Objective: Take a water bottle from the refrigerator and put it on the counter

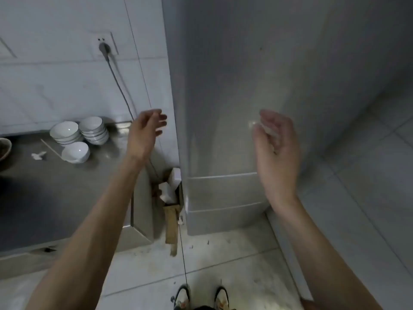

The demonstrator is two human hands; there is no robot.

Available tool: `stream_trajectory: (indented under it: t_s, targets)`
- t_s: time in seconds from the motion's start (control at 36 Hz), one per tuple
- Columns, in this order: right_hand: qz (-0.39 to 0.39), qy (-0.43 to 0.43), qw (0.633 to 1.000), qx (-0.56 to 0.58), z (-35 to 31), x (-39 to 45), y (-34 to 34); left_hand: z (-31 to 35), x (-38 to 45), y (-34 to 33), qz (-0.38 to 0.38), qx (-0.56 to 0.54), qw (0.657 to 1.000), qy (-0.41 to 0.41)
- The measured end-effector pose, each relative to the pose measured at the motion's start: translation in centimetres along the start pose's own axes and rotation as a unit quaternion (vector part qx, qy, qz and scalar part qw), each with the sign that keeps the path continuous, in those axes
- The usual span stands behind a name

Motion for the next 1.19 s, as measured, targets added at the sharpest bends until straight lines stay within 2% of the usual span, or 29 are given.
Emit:
stream_trajectory:
  t_s: [0.11, 0.19, 0.28, 0.42, 0.5, 0.58, 0.89, 1.03, 1.19]
  targets:
    - [0.097, 0.153, 0.983, -0.042, -6.0, 2.7, -3.5, 6.8, 3.8, -1.1, 0.013, -0.021, 0.995, -0.097]
    - [0.114, 0.199, 0.972, -0.058, -9.1, 4.2, -7.3, 9.9, 5.2, -2.5, -0.017, -0.023, 0.987, -0.160]
    - [0.160, 0.241, 0.952, -0.102, -11.2, 5.0, -11.4, 11.5, 6.1, -3.1, -0.049, -0.026, 0.984, -0.167]
    - [0.202, 0.238, 0.920, -0.237, -12.1, 5.8, -17.6, 11.5, 5.7, -2.5, -0.136, -0.025, 0.973, -0.185]
    - [0.221, 0.239, 0.895, -0.304, -11.0, 6.3, -19.3, 11.2, 5.7, -2.6, -0.133, -0.049, 0.976, -0.167]
    - [0.226, 0.240, 0.889, -0.318, -10.6, 6.4, -19.8, 11.0, 5.7, -2.7, -0.130, -0.042, 0.976, -0.168]
    - [0.198, 0.236, 0.902, -0.302, -11.6, 5.4, -18.5, 10.5, 5.1, -3.0, -0.120, -0.027, 0.985, -0.124]
    - [0.219, 0.284, 0.902, -0.239, -11.4, 2.3, -13.3, 11.1, 4.5, -3.7, -0.104, -0.043, 0.986, -0.122]
    - [0.182, 0.295, 0.919, -0.190, -11.5, -1.7, -3.4, 11.8, 1.7, -6.9, 0.024, -0.012, 0.979, -0.200]
Point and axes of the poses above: each hand's wrist, its own x-axis towards the middle knuckle, its own y-axis out of the back of the hand, z = x × y, the point moved 1 cm from there along x, towards the middle knuckle, and after that the axes turned 8 degrees about z, right-handed, at the moved point
